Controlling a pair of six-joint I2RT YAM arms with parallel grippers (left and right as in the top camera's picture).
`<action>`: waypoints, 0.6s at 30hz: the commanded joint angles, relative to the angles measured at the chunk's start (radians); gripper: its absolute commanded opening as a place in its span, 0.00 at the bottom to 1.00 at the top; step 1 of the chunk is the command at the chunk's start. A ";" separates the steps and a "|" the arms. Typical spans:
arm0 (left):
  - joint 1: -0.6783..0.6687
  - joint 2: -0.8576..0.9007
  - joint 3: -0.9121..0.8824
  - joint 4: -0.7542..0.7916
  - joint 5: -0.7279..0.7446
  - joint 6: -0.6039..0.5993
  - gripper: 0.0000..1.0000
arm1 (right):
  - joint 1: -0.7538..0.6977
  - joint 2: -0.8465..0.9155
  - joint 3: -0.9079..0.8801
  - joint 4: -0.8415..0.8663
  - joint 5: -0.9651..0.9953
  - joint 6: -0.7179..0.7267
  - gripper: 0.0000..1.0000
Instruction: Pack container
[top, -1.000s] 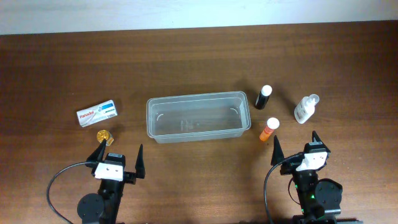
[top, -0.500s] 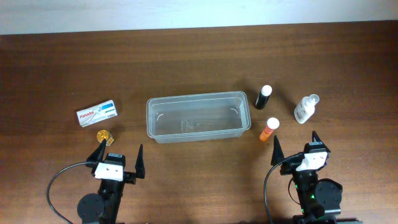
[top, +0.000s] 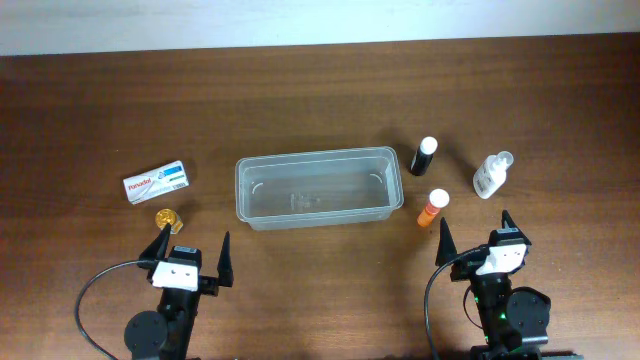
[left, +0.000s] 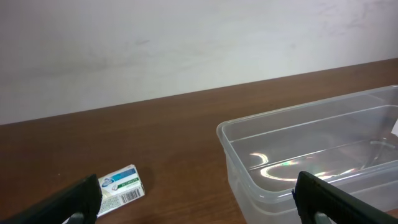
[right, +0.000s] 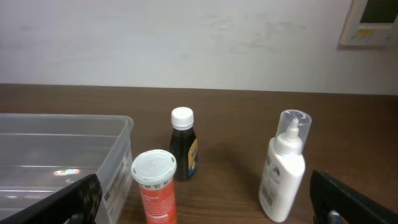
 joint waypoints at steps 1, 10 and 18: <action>-0.001 -0.009 -0.003 -0.005 -0.006 0.010 0.99 | -0.006 -0.009 0.000 -0.008 -0.070 0.039 0.98; -0.001 -0.009 -0.003 -0.005 -0.006 0.010 0.99 | -0.006 0.120 0.319 -0.266 -0.074 0.035 0.98; -0.001 -0.009 -0.003 -0.005 -0.006 0.010 0.99 | -0.006 0.583 0.820 -0.624 -0.019 0.035 0.99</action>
